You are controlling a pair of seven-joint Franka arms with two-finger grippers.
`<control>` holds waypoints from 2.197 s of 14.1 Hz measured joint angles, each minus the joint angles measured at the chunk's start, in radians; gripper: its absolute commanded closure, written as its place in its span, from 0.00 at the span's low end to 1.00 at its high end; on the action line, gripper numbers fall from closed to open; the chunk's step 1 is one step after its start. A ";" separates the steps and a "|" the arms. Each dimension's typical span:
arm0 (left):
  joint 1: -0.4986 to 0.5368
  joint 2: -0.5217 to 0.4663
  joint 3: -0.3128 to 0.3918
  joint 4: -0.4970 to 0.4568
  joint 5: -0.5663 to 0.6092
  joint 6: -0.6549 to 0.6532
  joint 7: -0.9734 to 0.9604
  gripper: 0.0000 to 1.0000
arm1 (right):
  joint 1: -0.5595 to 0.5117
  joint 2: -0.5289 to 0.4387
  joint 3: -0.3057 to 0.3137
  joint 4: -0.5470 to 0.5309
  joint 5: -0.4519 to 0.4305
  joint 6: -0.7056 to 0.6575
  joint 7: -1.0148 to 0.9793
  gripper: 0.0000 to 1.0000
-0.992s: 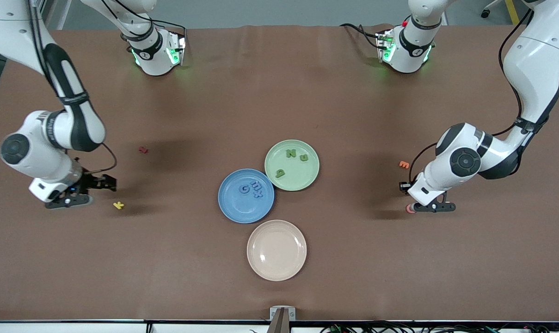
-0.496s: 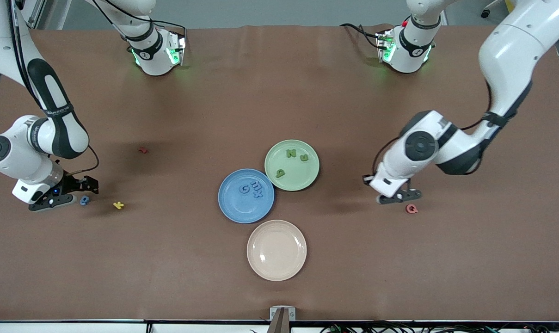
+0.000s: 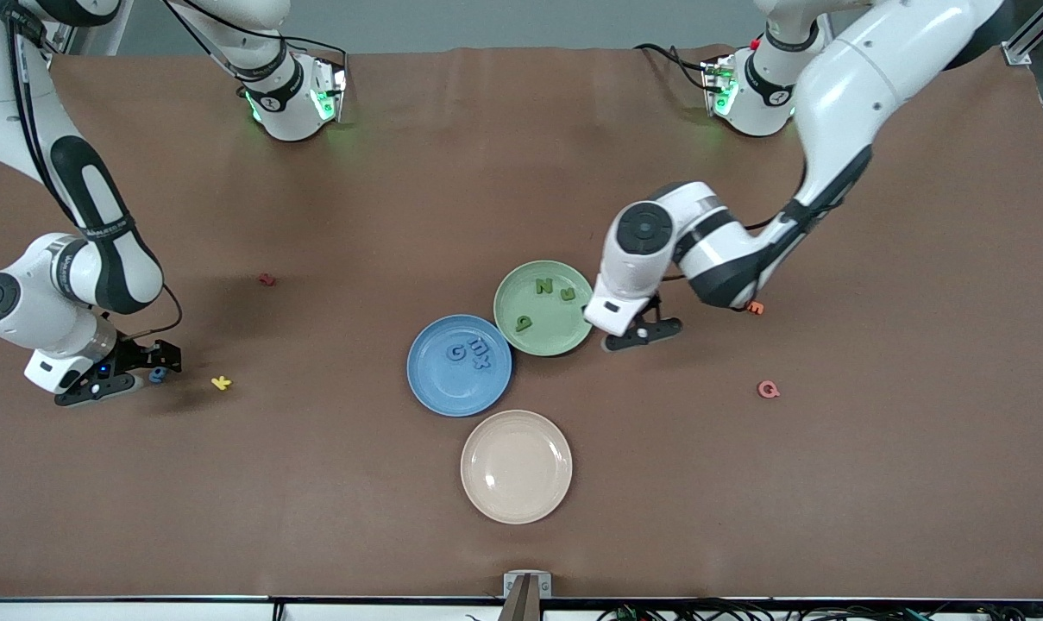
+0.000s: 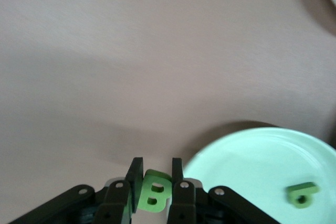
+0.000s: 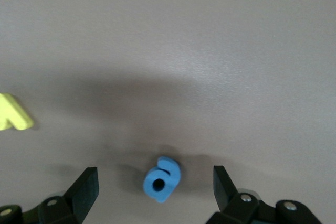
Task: Sort letters by color into matching plates
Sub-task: 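Carry the green B to the green plate while the right grasps blue a, then release the B on the green plate while the right carries a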
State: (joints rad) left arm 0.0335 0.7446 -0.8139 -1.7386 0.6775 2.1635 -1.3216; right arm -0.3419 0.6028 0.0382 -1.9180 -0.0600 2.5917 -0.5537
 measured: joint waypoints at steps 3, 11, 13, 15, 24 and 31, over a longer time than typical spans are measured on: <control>-0.191 0.044 0.125 0.104 -0.079 0.000 -0.022 0.89 | -0.003 0.021 0.001 0.005 0.000 0.000 -0.006 0.07; -0.382 0.113 0.249 0.233 -0.156 0.000 -0.037 0.87 | -0.011 0.027 0.003 0.014 0.000 -0.006 -0.007 0.50; -0.382 0.120 0.249 0.241 -0.156 0.000 -0.037 0.85 | -0.012 0.026 0.004 0.016 0.000 -0.006 -0.007 0.69; -0.382 0.123 0.249 0.245 -0.156 0.003 -0.037 0.85 | -0.014 0.024 0.003 0.019 0.000 -0.009 -0.009 0.86; -0.378 0.123 0.255 0.256 -0.156 0.021 -0.033 0.12 | -0.013 0.019 0.014 0.027 0.000 -0.051 -0.022 0.99; -0.320 0.102 0.255 0.283 -0.156 0.022 -0.019 0.11 | 0.163 -0.077 0.046 0.060 0.002 -0.321 0.334 0.99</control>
State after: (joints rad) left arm -0.2863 0.8469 -0.5589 -1.4557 0.5212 2.1859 -1.3409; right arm -0.1790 0.5255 0.0846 -1.8582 -0.0582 2.2710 -0.2201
